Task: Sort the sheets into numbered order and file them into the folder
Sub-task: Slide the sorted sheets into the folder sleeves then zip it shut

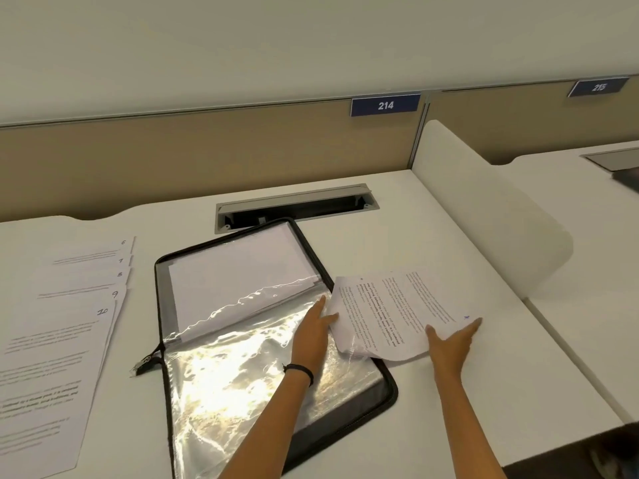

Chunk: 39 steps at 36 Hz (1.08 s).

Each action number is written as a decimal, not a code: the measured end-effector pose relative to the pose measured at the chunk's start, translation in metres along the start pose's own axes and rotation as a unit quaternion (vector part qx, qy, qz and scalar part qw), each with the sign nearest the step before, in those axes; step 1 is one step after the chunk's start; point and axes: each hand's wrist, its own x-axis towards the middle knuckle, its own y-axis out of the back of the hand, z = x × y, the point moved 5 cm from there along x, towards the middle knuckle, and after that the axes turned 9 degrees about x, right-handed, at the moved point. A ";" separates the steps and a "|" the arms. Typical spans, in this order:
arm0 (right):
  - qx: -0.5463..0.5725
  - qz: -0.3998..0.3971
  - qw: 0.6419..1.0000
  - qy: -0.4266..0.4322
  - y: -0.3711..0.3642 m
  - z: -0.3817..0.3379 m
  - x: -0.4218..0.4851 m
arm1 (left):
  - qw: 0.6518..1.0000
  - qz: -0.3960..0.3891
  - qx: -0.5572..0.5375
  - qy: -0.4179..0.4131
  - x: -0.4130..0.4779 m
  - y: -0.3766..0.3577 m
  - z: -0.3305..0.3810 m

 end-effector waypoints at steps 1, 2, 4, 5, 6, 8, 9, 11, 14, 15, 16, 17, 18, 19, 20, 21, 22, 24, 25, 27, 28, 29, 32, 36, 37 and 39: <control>-0.030 0.019 0.999 0.018 -0.001 -0.002 -0.001 | 1.000 -0.005 0.003 0.009 0.001 0.001 0.000; -0.068 0.031 0.996 0.041 -0.003 -0.004 -0.002 | 1.000 -0.013 0.021 0.008 0.002 0.000 -0.001; -0.140 0.022 0.986 0.091 -0.012 -0.007 -0.004 | 0.999 -0.018 0.037 0.004 0.004 -0.001 -0.002; -0.167 0.005 0.979 0.115 -0.018 -0.008 -0.005 | 1.000 -0.015 0.021 0.015 0.004 -0.001 -0.003; -0.187 -0.018 0.972 0.139 -0.027 -0.008 -0.005 | 1.000 -0.011 0.007 0.019 0.005 -0.001 -0.003; -0.196 -0.095 0.960 0.174 -0.048 -0.009 -0.009 | 1.000 -0.011 -0.008 0.022 0.005 -0.001 -0.004; -0.188 -0.148 0.953 0.187 -0.060 -0.010 -0.013 | 1.000 -0.012 -0.005 0.022 0.005 -0.001 -0.004; -0.181 -0.253 0.925 0.220 -0.086 -0.013 -0.022 | 1.000 -0.006 0.025 0.006 0.005 0.000 -0.003; -0.199 -0.355 0.879 0.247 -0.122 -0.016 -0.034 | 0.993 0.004 0.118 -0.022 0.005 0.002 -0.001; -0.206 -0.374 0.870 0.248 -0.132 -0.016 -0.036 | 0.993 0.007 0.115 -0.021 0.006 0.003 -0.001; -0.214 -0.387 0.862 0.250 -0.141 -0.014 -0.036 | 0.993 0.001 0.119 -0.024 0.007 0.003 0.000; -0.222 -0.400 0.853 0.251 -0.148 -0.012 -0.036 | 0.988 -0.013 0.150 -0.028 0.010 0.003 -0.003; -0.229 -0.418 0.843 0.251 -0.153 -0.010 -0.037 | 0.981 -0.023 0.190 -0.042 0.013 0.002 -0.005; -0.232 -0.438 0.830 0.255 -0.157 -0.008 -0.038 | 0.975 -0.025 0.214 -0.046 0.015 0.001 -0.007; -0.233 -0.457 0.818 0.260 -0.160 -0.005 -0.040 | 0.972 -0.020 0.230 -0.051 0.017 0.001 -0.008; -0.233 -0.474 0.808 0.261 -0.162 -0.003 -0.042 | 0.971 -0.012 0.233 -0.045 0.019 0.001 -0.010; -0.232 -0.485 0.803 0.257 -0.162 -0.002 -0.044 | 0.969 0.000 0.242 -0.047 0.020 0.001 -0.009; -0.231 -0.493 0.802 0.246 -0.163 0.003 -0.045 | 0.963 0.008 0.263 -0.064 0.020 0.000 -0.003; -0.230 -0.494 0.802 0.245 -0.163 0.006 -0.045 | 0.959 0.007 0.275 -0.072 0.021 0.000 -0.001; -0.222 -0.491 0.800 0.264 -0.163 0.009 -0.044 | 0.958 0.007 0.278 -0.074 0.025 -0.001 0.001; -0.223 -0.493 0.797 0.268 -0.163 0.011 -0.043 | 0.957 0.009 0.280 -0.073 0.028 -0.002 0.000; -0.220 -0.495 0.796 0.270 -0.164 0.010 -0.043 | 0.958 0.008 0.279 -0.067 0.030 -0.002 0.000; -0.202 -0.498 0.801 0.266 -0.164 0.008 -0.043 | 0.962 0.021 0.265 -0.066 0.031 -0.001 0.007; -0.190 -0.477 0.796 0.321 -0.162 0.006 -0.040 | 0.965 0.048 0.247 -0.075 0.032 0.001 0.012; -0.194 -0.469 0.799 0.321 -0.162 0.004 -0.038 | 0.966 0.049 0.244 -0.073 0.032 0.001 0.012; -0.201 -0.448 0.810 0.321 -0.167 -0.003 -0.033 | 0.967 0.047 0.242 -0.069 0.033 0.001 0.010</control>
